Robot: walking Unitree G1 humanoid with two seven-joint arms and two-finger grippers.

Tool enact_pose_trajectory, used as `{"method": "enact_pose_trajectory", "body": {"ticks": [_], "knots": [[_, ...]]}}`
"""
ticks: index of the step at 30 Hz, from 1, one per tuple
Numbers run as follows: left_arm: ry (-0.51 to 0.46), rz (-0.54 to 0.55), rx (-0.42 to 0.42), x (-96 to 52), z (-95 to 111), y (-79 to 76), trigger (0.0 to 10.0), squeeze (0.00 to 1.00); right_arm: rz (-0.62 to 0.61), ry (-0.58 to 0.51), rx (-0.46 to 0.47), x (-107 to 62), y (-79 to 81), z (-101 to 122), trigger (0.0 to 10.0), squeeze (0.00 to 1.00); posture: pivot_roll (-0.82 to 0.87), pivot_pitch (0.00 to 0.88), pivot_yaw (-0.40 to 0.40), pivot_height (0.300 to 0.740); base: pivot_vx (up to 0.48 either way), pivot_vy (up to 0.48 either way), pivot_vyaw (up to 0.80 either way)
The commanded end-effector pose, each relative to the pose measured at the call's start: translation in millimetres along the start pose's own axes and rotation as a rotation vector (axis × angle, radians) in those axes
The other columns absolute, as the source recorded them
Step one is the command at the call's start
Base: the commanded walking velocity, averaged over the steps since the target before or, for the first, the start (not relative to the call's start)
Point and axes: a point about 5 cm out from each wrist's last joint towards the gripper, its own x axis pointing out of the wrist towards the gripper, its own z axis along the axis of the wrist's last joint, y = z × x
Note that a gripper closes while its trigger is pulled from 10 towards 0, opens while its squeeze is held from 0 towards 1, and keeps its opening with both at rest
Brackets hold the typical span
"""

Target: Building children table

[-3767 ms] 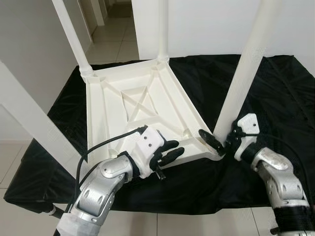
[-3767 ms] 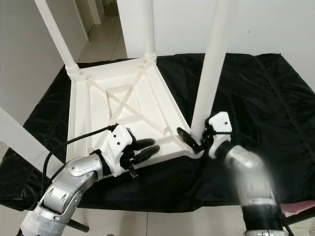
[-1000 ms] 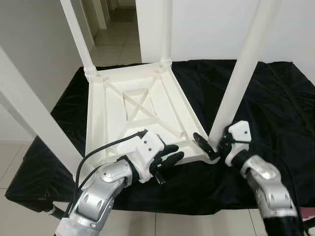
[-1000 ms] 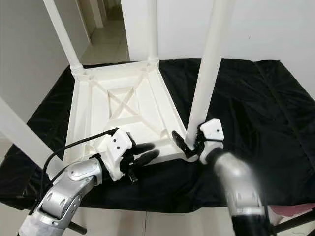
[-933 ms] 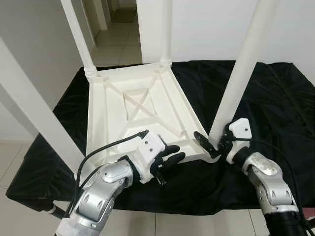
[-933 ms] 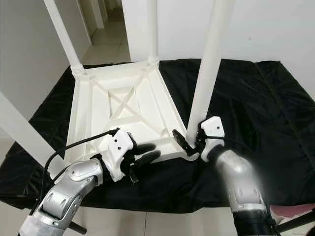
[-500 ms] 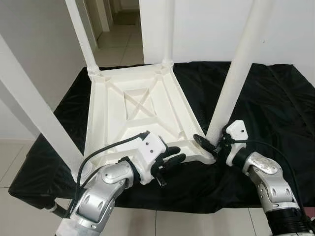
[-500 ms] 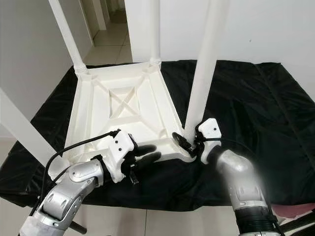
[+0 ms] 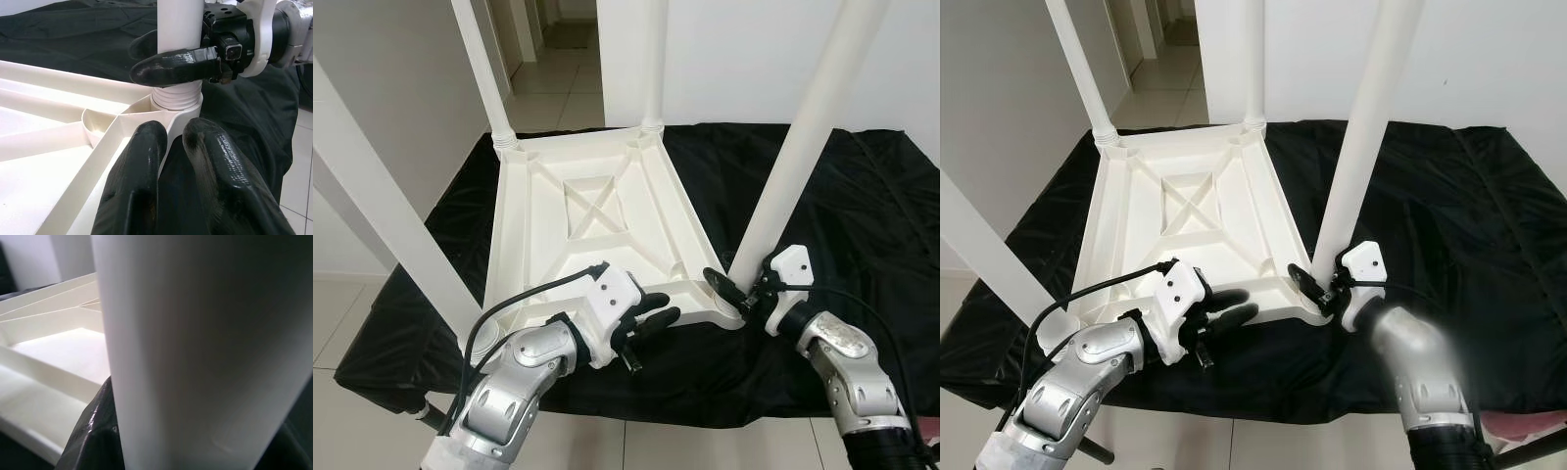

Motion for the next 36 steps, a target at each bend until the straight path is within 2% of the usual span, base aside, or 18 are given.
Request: {"method": "enact_pose_trajectory", "body": {"ticks": [1, 3, 5, 6, 9, 11, 12, 13, 16, 17, 18, 20, 24, 32, 33, 34, 35, 36], "knots": [[0.003, 0.024, -0.002, -2.4, -1, -0.9, 10.0, 0.0, -0.064, 0.05, 0.01, -2.0, 3.4, -8, 10.0, 0.0, -0.08, 0.039, 0.08, 0.74, 0.0, 0.0, 0.0], [0.005, 0.021, -0.005, -2.7, -1, -1.6, 10.0, 0.0, -0.142, 0.064, 0.017, -2.4, 7.3, -9, 10.0, 0.0, -0.08, 0.04, 0.083, 0.74, 0.0, 0.0, 0.0], [0.005, 0.02, -0.006, -2.8, -1, -1.7, 10.0, 0.0, -0.167, 0.066, 0.027, -2.6, 9.1, -10, 10.0, 0.0, -0.08, 0.04, 0.083, 0.74, 0.0, 0.0, 0.0], [0.007, 0.018, -0.008, -3.7, -2, -2.0, 10.0, 0.0, -0.289, 0.083, 0.071, -4.2, 15.8, -12, 10.0, 0.0, -0.09, 0.043, 0.082, 0.74, 0.0, 0.0, 0.0], [0.009, 0.017, -0.008, -4.1, -2, -2.0, 10.0, 0.0, -0.355, 0.092, 0.088, -5.4, 18.5, -13, 10.0, 0.0, -0.09, 0.043, 0.082, 0.74, 0.0, 0.0, 0.0], [0.011, 0.015, -0.009, -3.8, -2, -1.7, 10.0, 0.0, -0.501, 0.119, 0.127, -6.6, 28.6, -17, 10.0, 0.0, -0.08, 0.046, 0.081, 0.74, 0.0, 0.0, 0.0], [0.011, 0.015, -0.009, -3.8, -2, -1.7, 10.0, 0.0, -0.501, 0.119, 0.127, -6.6, 28.6, -17, 10.0, 0.0, -0.08, 0.046, 0.081, 0.74, 0.0, 0.0, 0.0], [0.011, 0.014, -0.009, -3.4, -2, -1.6, 10.0, 0.0, -0.576, 0.126, 0.136, -6.5, 32.9, -18, 10.0, 0.0, -0.08, 0.05, 0.08, 0.74, 0.0, 0.0, 0.0], [0.01, 0.014, -0.009, -3.3, -2, -1.6, 10.0, 0.0, -0.607, 0.126, 0.137, -6.4, 34.8, -17, 10.0, 0.0, -0.08, 0.05, 0.08, 0.74, 0.0, 0.0, 0.0], [0.011, 0.015, -0.008, -2.9, -2, -1.7, 10.0, 0.0, -0.671, 0.138, 0.14, -6.5, 38.3, -17, 10.0, 0.0, -0.08, 0.05, 0.08, 0.74, 0.0, 0.0, 0.0], [0.011, 0.015, -0.008, -2.9, -2, -1.7, 10.0, 0.0, -0.671, 0.138, 0.14, -6.5, 38.3, -17, 10.0, 0.0, -0.08, 0.05, 0.08, 0.74, 0.0, 0.0, 0.0], [0.009, 0.015, -0.009, -3.2, -1, -2.0, 10.0, 0.0, -0.755, 0.153, 0.173, -6.2, 45.1, -18, 10.0, 0.0, -0.08, 0.053, 0.08, 0.74, 0.0, 0.0, 0.0], [0.011, 0.014, -0.012, -4.0, -2, -2.8, 10.0, 0.0, -0.764, 0.137, 0.212, 1.2, 56.9, -13, 10.0, 0.0, -0.08, 0.054, 0.081, 0.74, 0.0, 0.0, 0.0], [0.008, 0.011, -0.011, -2.8, -1, -2.0, 10.0, 0.0, -0.737, 0.109, 0.201, 3.2, 54.3, -7, 10.0, 0.0, -0.08, 0.053, 0.083, 0.74, 0.0, 0.0, 0.0], [0.007, 0.013, -0.009, -2.5, 0, -1.4, 10.0, 0.0, -0.739, 0.103, 0.195, 2.4, 51.3, -6, 10.0, 0.15, -0.08, 0.052, 0.081, 0.74, 0.0, 0.0, 0.0], [0.007, 0.013, -0.009, -2.5, 0, -1.4, 10.0, 0.0, -0.739, 0.103, 0.195, 2.4, 51.3, -6, 10.0, 0.15, -0.08, 0.052, 0.081, 0.74, 0.0, 0.0, 0.0], [0.006, 0.014, -0.008, -2.3, 0, -0.9, 10.0, 0.0, -0.733, 0.095, 0.192, 2.2, 48.8, -5, 10.0, 1.0, -0.08, 0.055, 0.08, 0.74, 0.0, 0.0, 0.0], [0.006, 0.016, -0.008, -2.2, 0, -0.6, 10.0, 0.0, -0.726, 0.086, 0.184, 2.2, 46.9, -3, 10.0, 1.0, -0.08, 0.054, 0.078, 0.74, 0.0, 0.0, 0.0]]}}
